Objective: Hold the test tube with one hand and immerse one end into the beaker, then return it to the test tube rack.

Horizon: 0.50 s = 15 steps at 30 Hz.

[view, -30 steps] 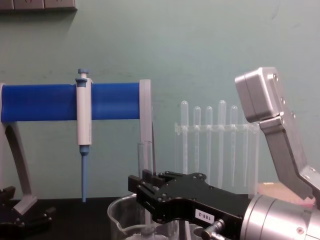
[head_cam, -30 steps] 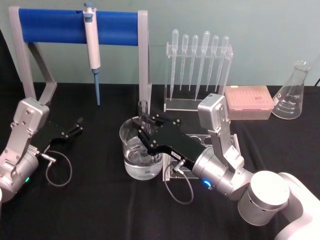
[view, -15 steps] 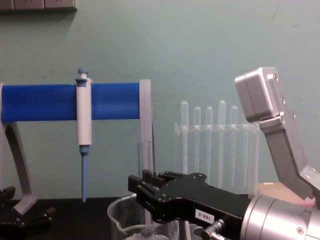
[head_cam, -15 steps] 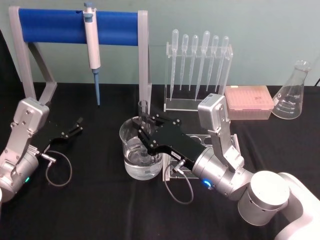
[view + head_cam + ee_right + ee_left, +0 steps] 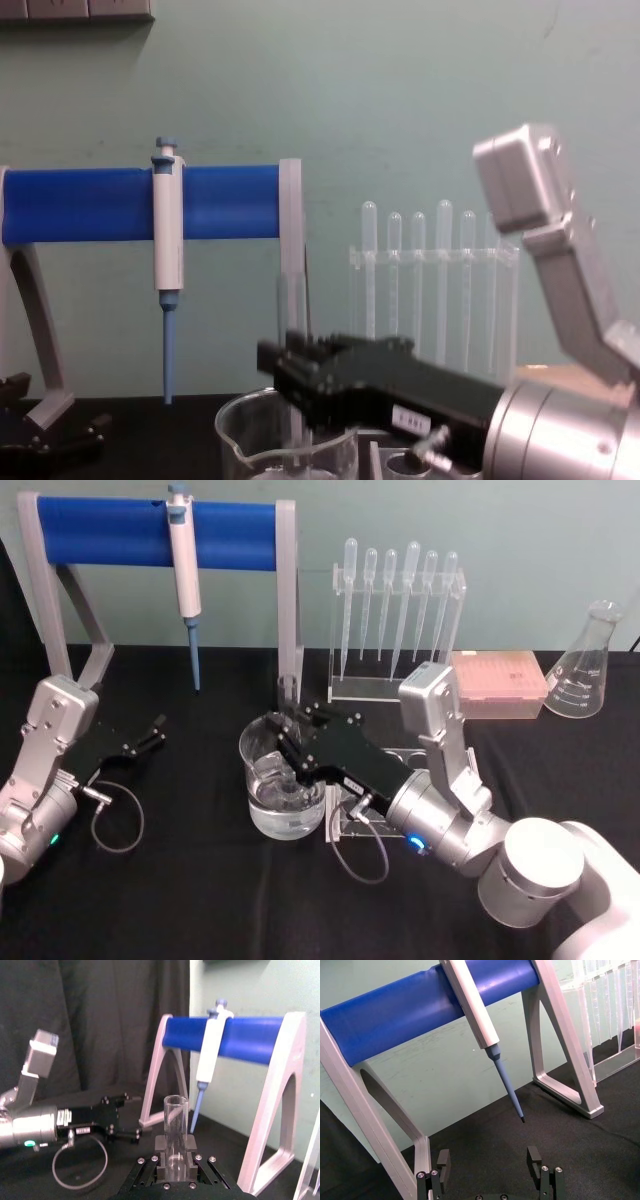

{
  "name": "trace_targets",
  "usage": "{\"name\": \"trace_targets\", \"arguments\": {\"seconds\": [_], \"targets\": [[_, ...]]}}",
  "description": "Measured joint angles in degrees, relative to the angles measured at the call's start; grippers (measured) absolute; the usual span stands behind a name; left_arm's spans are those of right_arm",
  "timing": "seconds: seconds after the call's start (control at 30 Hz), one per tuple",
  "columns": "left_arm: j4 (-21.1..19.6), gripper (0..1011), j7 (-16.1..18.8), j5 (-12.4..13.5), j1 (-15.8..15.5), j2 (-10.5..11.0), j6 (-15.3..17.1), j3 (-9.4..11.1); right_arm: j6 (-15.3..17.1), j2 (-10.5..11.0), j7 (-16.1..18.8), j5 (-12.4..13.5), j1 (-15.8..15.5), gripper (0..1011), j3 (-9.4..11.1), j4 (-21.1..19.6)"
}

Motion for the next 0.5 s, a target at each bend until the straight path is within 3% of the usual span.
{"name": "trace_targets", "arguments": {"seconds": [0.5], "targets": [[0.0,1000,0.0,0.0,0.0,0.0,0.0,0.0,4.01,3.69,0.02,3.92,-1.61,226,5.07,-15.74]]}}
